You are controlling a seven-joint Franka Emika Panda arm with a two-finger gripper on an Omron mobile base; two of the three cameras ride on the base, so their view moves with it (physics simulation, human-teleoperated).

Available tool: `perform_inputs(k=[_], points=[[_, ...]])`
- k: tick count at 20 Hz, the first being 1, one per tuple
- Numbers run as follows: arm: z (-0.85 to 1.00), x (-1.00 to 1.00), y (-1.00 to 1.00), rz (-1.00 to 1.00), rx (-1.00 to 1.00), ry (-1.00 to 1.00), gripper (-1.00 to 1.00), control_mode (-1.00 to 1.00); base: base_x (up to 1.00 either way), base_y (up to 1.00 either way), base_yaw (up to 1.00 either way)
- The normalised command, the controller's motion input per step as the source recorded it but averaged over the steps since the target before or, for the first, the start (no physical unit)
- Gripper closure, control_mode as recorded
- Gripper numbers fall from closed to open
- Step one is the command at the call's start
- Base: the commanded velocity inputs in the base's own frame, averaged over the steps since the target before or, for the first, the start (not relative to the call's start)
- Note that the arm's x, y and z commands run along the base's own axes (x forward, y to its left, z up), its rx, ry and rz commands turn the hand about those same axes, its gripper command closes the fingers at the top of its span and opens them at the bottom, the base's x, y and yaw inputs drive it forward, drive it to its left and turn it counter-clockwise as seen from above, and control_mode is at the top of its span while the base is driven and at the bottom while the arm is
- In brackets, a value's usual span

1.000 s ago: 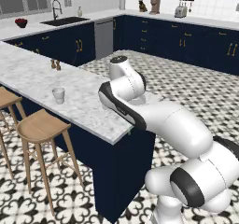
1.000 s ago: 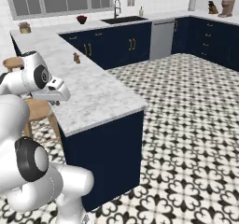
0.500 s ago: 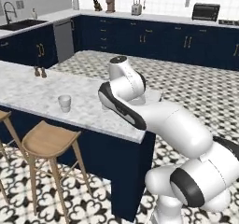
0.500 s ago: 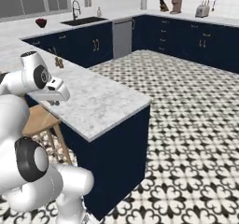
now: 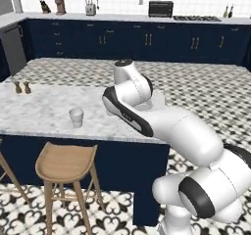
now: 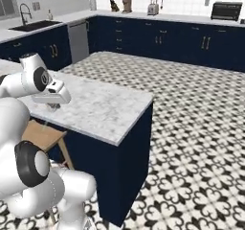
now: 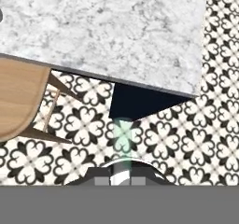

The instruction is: Take a straw from the drawer in front and place it inside the glass cup on the dining counter.

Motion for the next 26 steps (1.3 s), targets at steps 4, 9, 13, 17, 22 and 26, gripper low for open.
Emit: perform_inputs(k=[4,9,13,17,22,26], points=[[0.00,0.00,0.00,0.00,0.00,0.00,1.00,1.00,-0.10,0.98,-0.52],[0.00,0.00,0.00,0.00,0.00,0.00,1.00,1.00,-0.05,0.92,-0.53],[0.00,0.00,0.00,0.00,0.00,0.00,1.00,1.00,0.00,0.85,-0.52],[0.00,0.00,0.00,0.00,0.00,0.00,1.00,1.00,0.35,0.52,-0.46],[0.00,0.00,0.00,0.00,0.00,0.00,1.00,1.00,0.79,0.50,-0.34],[0.03,0.21,0.24,-0.06,0.03,0.00,1.00,-1.00,0.34,0.32,-0.13]])
